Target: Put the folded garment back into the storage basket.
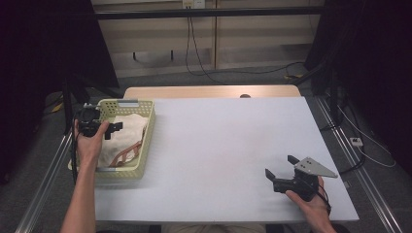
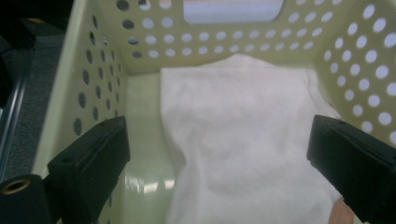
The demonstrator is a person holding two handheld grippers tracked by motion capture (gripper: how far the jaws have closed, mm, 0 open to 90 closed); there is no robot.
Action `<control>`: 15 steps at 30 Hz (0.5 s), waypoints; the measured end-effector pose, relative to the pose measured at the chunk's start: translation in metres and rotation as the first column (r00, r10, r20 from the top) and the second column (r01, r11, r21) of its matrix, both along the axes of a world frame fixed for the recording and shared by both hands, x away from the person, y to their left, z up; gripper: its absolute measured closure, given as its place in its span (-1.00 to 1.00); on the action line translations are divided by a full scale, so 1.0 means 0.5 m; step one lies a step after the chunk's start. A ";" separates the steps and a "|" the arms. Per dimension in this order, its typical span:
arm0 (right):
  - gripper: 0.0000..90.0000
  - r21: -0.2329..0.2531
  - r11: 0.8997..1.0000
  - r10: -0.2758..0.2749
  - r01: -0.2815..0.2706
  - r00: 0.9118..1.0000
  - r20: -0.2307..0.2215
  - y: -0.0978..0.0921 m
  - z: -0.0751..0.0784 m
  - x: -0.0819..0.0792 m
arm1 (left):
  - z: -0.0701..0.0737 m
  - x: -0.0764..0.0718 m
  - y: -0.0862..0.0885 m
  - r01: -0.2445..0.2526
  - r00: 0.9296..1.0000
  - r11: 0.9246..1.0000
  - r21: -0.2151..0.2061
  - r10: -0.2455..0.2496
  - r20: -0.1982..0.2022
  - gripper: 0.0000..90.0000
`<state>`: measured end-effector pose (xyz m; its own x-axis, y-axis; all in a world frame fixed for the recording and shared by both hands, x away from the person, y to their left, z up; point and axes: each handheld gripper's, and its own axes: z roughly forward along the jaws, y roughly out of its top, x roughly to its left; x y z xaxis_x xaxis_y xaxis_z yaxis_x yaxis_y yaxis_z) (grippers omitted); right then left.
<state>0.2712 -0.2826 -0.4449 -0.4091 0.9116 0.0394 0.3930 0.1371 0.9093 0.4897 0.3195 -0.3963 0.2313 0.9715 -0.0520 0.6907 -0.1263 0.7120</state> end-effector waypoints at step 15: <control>-0.87 0.002 1.000 0.007 -0.007 1.000 0.001 0.003 0.000 0.003 | 0.039 -0.037 -0.002 0.031 0.992 0.999 0.015 -0.033 0.125 -0.86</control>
